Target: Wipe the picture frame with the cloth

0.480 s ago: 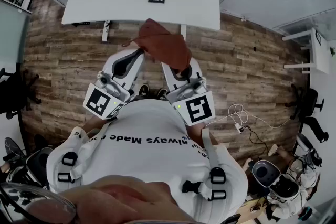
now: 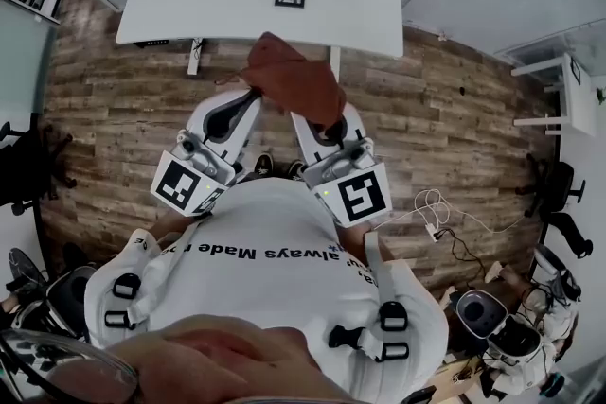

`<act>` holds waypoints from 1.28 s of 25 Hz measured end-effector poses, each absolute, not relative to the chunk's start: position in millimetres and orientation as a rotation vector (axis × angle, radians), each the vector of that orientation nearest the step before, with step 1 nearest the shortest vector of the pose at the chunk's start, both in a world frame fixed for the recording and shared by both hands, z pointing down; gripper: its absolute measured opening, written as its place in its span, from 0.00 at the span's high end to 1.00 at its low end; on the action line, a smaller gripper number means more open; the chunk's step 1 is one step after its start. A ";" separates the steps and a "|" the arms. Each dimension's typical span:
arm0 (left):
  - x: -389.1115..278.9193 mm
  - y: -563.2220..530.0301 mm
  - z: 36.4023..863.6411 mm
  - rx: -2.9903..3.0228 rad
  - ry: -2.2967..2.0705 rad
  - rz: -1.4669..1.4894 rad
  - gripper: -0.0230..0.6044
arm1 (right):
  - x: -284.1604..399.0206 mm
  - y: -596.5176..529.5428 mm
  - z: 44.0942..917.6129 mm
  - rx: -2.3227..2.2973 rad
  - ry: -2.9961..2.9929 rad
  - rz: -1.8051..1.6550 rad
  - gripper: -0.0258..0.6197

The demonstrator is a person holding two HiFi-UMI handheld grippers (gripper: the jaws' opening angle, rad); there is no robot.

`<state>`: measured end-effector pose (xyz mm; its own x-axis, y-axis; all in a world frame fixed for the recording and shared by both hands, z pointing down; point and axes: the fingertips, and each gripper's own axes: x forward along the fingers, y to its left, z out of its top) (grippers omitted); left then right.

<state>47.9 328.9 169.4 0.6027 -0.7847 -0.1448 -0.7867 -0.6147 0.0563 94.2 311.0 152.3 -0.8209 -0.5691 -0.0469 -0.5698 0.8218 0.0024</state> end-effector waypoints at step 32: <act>9.1 298.7 183.4 -2.834 1.339 0.242 0.94 | 62.4 270.5 163.0 -0.981 2.904 0.017 0.93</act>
<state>9.1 298.7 183.4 0.6253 -0.7682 -0.1376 -0.7678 -0.6371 0.0679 62.4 270.5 163.0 -0.7925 -0.6052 -0.0759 -0.6060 0.7953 -0.0138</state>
